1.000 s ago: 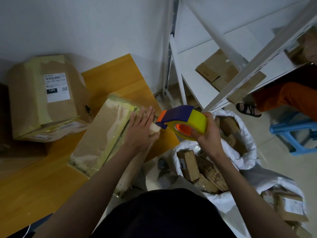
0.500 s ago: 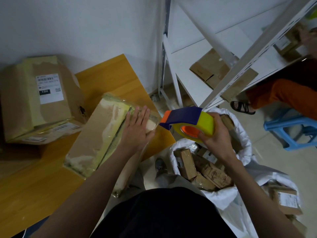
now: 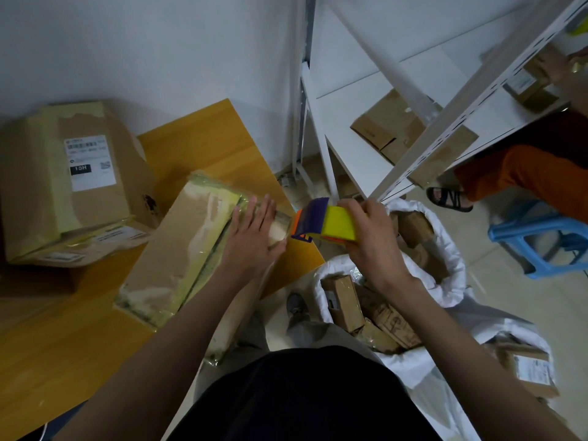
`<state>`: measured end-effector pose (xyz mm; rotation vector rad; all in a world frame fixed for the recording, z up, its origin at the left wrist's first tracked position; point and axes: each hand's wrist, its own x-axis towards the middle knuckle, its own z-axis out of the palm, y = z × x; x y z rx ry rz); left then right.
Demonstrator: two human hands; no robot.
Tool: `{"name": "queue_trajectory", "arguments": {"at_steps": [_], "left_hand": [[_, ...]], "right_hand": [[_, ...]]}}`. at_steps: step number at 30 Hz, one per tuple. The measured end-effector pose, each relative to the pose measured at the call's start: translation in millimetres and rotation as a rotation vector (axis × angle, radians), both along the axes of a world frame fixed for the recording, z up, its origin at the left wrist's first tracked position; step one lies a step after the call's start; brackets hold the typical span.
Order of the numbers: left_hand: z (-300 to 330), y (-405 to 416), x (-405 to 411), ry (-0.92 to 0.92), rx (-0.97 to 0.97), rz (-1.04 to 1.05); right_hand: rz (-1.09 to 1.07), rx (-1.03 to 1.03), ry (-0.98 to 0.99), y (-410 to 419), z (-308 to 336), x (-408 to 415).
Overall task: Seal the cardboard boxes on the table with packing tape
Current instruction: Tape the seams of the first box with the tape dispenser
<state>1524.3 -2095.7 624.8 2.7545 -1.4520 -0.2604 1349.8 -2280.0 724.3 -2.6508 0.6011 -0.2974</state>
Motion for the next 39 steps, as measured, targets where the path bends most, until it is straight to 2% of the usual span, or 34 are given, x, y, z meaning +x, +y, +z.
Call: {"name": "queue_trajectory", "arguments": {"at_steps": [3, 7, 11, 17, 24, 28, 30, 34, 39], "left_hand": [[-1.2, 0.5, 0.7, 0.005, -0.013, -0.004], [0.6, -1.5, -2.7, 0.007, -0.036, 0.005], [12.9, -21.4, -7.9, 0.084, -0.096, 0.122], [20.6, -50.7, -11.6, 0.035, -0.070, 0.222], [16.7, -20.5, -32.5, 0.094, -0.196, 0.128], [11.3, -2.1, -42.9, 0.045, -0.172, -0.110], [13.4, 2.4, -45.9, 0.021, -0.185, -0.165], [17.1, -2.2, -46.6, 0.016, -0.136, -0.160], [22.5, -12.8, -47.5, 0.112, -0.089, -0.046]], "right_hand": [[0.016, -0.098, 0.153, -4.1, -20.7, -8.4], [-0.118, 0.033, 0.200, -24.8, -46.5, -42.4], [-0.236, 0.241, 0.100, -26.5, -45.4, -50.8], [-0.354, 0.425, -0.038, -21.4, -40.3, -39.7], [-0.392, 0.538, -0.221, -12.6, -25.1, -24.9], [-0.421, 0.549, -0.245, -12.3, -29.4, -15.7], [-0.425, 0.569, -0.251, -12.3, -32.8, -12.1], [-0.429, 0.594, -0.254, -11.6, -35.7, -7.7], [-0.442, 0.611, -0.265, -11.1, -39.1, -3.2]]}}
